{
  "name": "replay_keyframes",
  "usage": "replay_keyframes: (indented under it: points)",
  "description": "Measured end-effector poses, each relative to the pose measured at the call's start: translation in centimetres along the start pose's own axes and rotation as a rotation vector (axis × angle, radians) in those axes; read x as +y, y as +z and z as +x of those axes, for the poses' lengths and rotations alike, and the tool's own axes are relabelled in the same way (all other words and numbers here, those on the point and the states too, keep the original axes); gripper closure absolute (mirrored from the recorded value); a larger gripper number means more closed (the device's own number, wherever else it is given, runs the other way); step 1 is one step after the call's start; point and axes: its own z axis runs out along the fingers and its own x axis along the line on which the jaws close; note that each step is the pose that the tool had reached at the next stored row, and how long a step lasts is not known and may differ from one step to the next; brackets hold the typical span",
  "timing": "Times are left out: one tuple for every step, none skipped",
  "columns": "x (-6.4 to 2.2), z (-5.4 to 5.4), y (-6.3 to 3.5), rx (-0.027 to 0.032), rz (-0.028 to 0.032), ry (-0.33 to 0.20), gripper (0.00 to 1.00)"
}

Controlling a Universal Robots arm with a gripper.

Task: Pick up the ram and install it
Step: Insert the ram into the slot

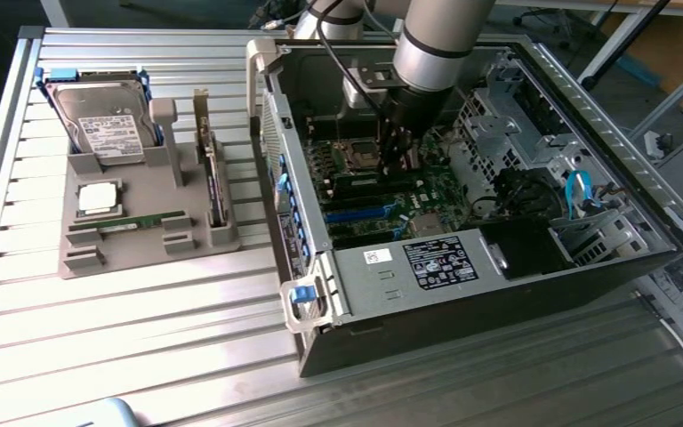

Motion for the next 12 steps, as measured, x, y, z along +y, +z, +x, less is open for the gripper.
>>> replay_keyframes:
  points:
    - [0.0, 0.0, 0.0, -0.0002, 0.0001, 0.0, 0.87]
    - [0.0, 0.0, 0.0, -0.0002, 0.0001, 0.0, 0.87]
    - [0.0, 0.01, -0.01, 0.0001, 0.0, -0.002, 0.87]
    - [0.0, 0.0, -0.01, 0.0, 0.0001, -0.012, 0.87]
    - [0.0, 0.0, -0.01, 0.0, 0.0002, -0.018, 0.87]
    - [0.0, 0.0, -0.01, -0.0001, 0.0003, -0.021, 0.87]
    - [0.0, 0.0, -0.01, 0.0, 0.0003, -0.02, 0.87]
    - [0.0, 0.0, -0.01, 0.0, 0.0003, -0.021, 0.87]
    - [0.0, 0.01, -0.01, 0.0, 0.0003, -0.02, 0.87]
    - [0.01, 0.02, -0.02, 0.0002, 0.0002, -0.02, 0.87]
    - [0.01, 0.05, -0.02, 0.0001, 0.0003, -0.02, 0.87]
    - [0.0, 0.07, -0.01, 0.0001, 0.0003, -0.02, 0.87]
